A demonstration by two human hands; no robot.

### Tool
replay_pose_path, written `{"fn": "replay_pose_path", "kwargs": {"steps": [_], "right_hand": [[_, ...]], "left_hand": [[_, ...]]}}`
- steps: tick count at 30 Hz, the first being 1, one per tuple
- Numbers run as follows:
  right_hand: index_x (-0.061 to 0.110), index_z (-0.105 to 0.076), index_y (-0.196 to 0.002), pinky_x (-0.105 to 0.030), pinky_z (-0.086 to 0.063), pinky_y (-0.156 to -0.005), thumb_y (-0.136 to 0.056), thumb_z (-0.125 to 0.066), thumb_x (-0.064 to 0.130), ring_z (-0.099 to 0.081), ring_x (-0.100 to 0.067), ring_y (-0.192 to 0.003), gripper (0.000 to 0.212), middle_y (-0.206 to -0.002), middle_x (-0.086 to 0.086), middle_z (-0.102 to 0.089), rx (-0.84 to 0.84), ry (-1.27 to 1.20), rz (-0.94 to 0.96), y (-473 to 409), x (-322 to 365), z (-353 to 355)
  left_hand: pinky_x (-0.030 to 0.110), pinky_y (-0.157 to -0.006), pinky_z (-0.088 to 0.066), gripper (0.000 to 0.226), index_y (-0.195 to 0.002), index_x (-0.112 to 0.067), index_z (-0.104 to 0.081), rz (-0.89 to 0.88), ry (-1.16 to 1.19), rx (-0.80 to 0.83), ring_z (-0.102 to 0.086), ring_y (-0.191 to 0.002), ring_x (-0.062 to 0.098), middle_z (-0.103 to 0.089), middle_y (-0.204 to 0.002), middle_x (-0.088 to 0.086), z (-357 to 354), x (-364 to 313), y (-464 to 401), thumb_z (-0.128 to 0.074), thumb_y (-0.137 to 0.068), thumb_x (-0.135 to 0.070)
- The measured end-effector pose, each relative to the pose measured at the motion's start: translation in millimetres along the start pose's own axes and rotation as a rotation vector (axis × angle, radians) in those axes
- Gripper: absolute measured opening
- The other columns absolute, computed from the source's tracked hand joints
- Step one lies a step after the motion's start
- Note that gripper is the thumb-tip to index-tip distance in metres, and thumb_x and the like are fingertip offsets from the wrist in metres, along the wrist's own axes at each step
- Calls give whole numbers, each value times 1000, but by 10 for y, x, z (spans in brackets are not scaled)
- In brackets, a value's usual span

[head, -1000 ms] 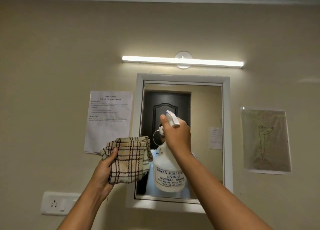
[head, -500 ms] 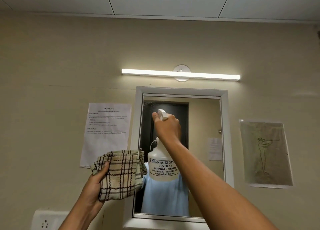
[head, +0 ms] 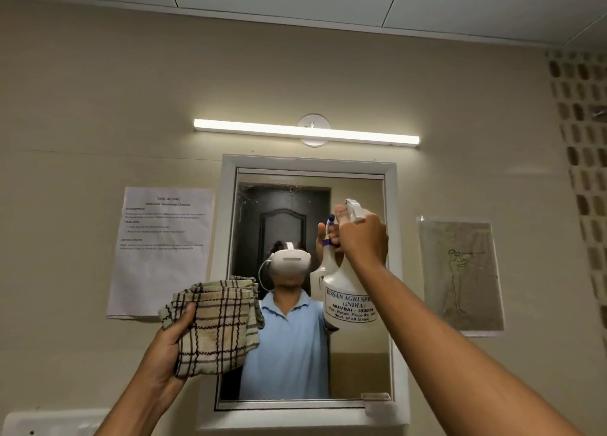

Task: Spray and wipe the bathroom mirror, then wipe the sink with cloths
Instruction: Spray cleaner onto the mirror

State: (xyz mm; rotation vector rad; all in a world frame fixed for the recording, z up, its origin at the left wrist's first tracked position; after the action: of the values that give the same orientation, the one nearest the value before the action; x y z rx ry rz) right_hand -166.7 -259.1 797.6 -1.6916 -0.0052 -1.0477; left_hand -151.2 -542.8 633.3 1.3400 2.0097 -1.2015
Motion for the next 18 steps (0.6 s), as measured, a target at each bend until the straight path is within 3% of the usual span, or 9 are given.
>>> {"fn": "replay_pose_path", "kwargs": {"steps": [3,6,11,15,18], "right_hand": [[22,-63,-79,-39,-58,-76,-88,-49,63,-69,-20,-74,44,-75,2,-69,-46,28,-19,-59,-100,175],[18,-61,-81,-29,-51,-68,-95,-53,51,-65,-20,-75,37,-74,1,-64,-90,36,-32,-120,-195,354],[13,-64,-86,-21,-29,-51,-97,-53,48,-52,-11,-59,38,-68,2,-58,-112,76,-44,-143,-318,543],[14,-63,-81,-22,-29,-51,-96,-53,47,-52,-10,-57,38,-63,5,-55,-118,82,-60,-56,-463,652],[18,-61,-81,-23,-33,-53,-96,-54,46,-56,-13,-62,33,-67,3,-58,-95,65,-55,68,-556,683]], "left_hand": [[51,-77,-58,35,-108,-10,-74,11,4,21,-73,-94,30,-73,-110,16,-121,77,-41,-45,-100,-28],[47,-72,-59,43,-85,-18,-82,31,15,53,-75,-83,26,-77,-97,12,-241,150,-50,-42,-101,-26],[48,-71,-60,41,-90,-16,-81,38,8,50,-75,-84,26,-76,-99,12,-306,223,-40,-43,-101,-27],[48,-73,-60,32,-114,-10,-68,22,18,32,-74,-91,29,-73,-111,16,-292,216,10,-45,-100,-28],[47,-70,-61,33,-105,-10,-73,16,16,14,-75,-88,27,-74,-106,15,-235,205,44,-45,-100,-28]]}}
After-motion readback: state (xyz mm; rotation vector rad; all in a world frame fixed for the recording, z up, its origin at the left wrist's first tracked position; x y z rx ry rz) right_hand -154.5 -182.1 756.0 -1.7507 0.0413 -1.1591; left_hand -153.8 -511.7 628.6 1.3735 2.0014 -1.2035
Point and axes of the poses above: each hand's wrist, its own y-axis away from the middle knuckle, its own z-axis out of the back of the hand, x = y × z, the point moved 3 cm from there along -y, towards the middle knuckle
